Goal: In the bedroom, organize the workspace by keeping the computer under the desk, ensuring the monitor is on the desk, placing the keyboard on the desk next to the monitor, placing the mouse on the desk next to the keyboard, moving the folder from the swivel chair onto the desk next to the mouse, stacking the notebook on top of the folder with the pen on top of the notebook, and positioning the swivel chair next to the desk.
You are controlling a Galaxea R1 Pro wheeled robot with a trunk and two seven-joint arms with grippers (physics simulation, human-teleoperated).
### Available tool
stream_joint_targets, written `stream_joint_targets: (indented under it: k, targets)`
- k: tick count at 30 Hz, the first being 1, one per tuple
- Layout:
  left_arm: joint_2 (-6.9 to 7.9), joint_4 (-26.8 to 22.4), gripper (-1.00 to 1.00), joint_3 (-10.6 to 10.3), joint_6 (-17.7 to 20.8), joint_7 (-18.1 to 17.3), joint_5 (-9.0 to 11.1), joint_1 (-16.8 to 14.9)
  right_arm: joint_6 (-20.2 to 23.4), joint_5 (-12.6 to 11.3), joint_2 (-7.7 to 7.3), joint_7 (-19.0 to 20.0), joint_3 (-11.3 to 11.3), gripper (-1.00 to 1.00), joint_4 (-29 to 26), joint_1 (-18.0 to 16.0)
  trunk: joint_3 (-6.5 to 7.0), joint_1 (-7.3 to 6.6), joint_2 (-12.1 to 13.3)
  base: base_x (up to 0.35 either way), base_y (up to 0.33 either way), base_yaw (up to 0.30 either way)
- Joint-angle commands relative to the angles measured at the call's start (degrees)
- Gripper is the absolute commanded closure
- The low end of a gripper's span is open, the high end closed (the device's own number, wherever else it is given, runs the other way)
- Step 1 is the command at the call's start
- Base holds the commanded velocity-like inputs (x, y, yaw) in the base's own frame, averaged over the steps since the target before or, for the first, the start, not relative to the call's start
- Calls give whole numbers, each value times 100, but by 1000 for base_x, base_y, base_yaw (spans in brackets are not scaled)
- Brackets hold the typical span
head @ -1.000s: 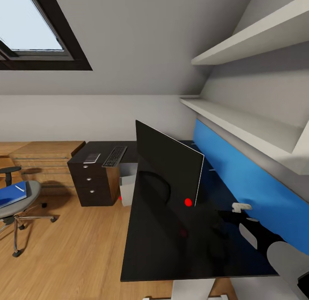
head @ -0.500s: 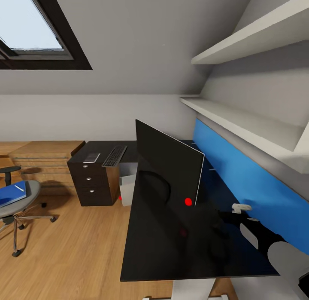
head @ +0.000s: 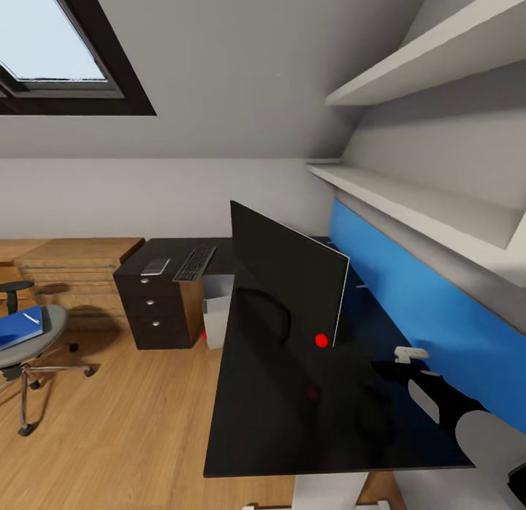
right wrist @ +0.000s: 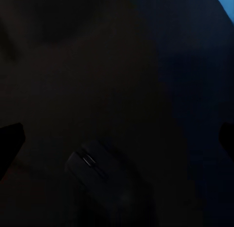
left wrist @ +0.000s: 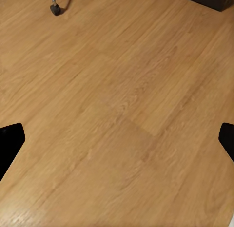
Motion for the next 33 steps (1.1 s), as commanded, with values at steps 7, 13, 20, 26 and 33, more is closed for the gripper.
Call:
stream_joint_targets:
  k: [7,13,20,26,33]
  targets:
    - [5,-5,-100,-45,-13,54,18,-4,24,-22,-3,5,20,-100,-9,-4,-134,155,-288,0,0,0]
    - [3,-5,-100,-45,-13,50,18,-4,24,-22,3,5,20,-100,49,-4,-242,287,-529,0,0,0]
    - [4,-1,-100,-42,-13,47,18,-4,41,-24,14,5,20,-100,92,-4,-367,441,-809,0,0,0]
    - [4,1,-100,-42,-13,51,18,-4,134,-29,23,5,21,-100,96,-4,-475,572,-1050,0,0,0]
    - [5,1,-100,-42,-18,55,18,-2,195,-31,40,5,28,-100,97,-4,-529,638,-1170,0,0,0]
